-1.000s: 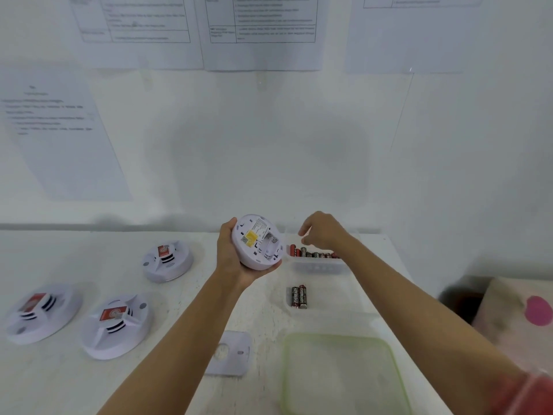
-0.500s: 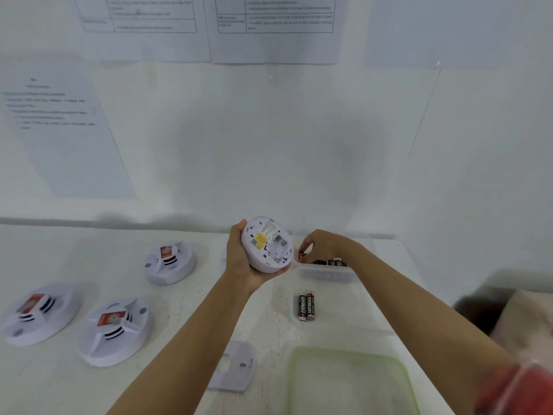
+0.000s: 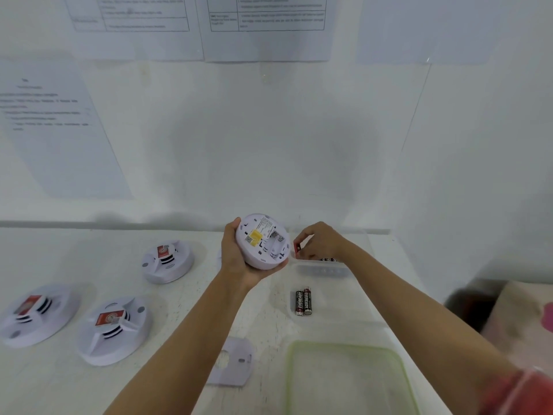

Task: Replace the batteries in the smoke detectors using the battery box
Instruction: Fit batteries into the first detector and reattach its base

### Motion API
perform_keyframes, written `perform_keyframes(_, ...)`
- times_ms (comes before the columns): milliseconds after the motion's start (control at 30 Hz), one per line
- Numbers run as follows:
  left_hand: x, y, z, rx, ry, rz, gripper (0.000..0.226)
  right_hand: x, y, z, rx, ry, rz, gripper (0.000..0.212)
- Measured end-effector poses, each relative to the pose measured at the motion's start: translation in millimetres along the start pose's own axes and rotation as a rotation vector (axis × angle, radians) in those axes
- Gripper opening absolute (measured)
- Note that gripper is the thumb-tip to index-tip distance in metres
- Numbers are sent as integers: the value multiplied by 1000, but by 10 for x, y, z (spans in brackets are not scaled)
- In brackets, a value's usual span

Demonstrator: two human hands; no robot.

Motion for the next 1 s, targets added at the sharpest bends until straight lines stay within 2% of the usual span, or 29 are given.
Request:
perform_keyframes(233,70,34,94,28,-62,22,51,-245,-122,151,-30,191,-243,23)
perform_keyframes(467,177,56,233,65,-155,-18,52,-407,-569,504,-177,216,-406,23)
perform_keyframes(667,260,47,344,71,-186,-29,56,-451,-895,798,-291,238,-394,23)
perform_keyframes(1000,332,-14,494,52,-239,-30,57,-441,-1026,1018,-321,253,-438,23)
Point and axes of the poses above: each hand's wrist, its own z-axis away from the middle knuckle, its own x-axis out of the palm, y = z × x, the point moved 5 cm from there along -z, towards the middle knuckle, and after that the axes turned 6 degrees about -x, right-handed, at the moved point
